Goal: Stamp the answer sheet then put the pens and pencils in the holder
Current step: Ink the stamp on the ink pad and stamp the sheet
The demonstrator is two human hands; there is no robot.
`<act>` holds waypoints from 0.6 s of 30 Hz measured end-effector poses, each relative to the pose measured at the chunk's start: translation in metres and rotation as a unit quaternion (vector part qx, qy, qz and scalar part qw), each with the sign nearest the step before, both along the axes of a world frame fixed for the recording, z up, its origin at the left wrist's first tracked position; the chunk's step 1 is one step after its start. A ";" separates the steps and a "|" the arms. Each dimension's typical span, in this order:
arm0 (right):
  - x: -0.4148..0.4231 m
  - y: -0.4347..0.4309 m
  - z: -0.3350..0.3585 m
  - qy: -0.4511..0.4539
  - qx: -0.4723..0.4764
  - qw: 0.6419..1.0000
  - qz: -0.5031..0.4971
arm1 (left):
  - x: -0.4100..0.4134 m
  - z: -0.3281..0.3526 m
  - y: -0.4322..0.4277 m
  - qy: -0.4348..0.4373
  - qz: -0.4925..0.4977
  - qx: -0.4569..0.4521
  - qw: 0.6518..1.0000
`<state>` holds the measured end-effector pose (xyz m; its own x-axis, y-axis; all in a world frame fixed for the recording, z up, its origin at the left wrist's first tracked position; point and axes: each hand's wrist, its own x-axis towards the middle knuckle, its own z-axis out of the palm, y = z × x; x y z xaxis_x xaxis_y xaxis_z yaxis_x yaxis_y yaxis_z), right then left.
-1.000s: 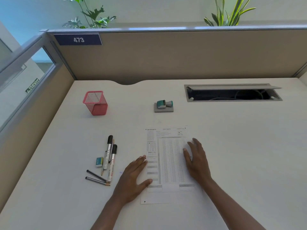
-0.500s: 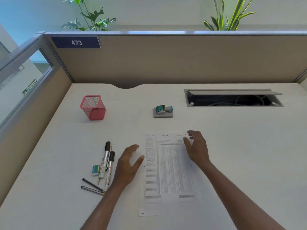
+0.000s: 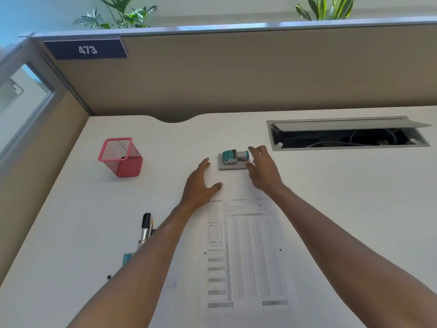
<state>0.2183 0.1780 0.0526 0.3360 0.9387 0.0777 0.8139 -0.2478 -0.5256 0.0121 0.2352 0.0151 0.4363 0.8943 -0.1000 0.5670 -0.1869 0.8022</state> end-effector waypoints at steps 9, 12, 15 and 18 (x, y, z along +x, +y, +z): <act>0.012 0.032 -0.005 -0.116 -0.044 0.990 0.062 | 0.024 -0.001 0.037 -0.030 -0.039 0.039 0.998; 0.017 0.032 -0.009 -0.067 -0.015 0.996 0.060 | 0.025 -0.003 0.044 -0.029 -0.050 0.048 0.997; 0.022 0.019 -0.009 -0.006 0.018 0.998 0.057 | 0.025 -0.007 0.046 -0.033 -0.050 0.048 0.997; 0.018 -0.004 -0.008 0.025 0.028 0.997 0.071 | 0.024 -0.008 0.045 -0.030 -0.048 0.057 0.997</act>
<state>0.2368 0.1743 0.0441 0.2052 0.9716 0.1178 0.8113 -0.1016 -0.5758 0.0364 0.2802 0.0068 0.5226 0.8520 0.0295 0.4929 -0.3302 0.8050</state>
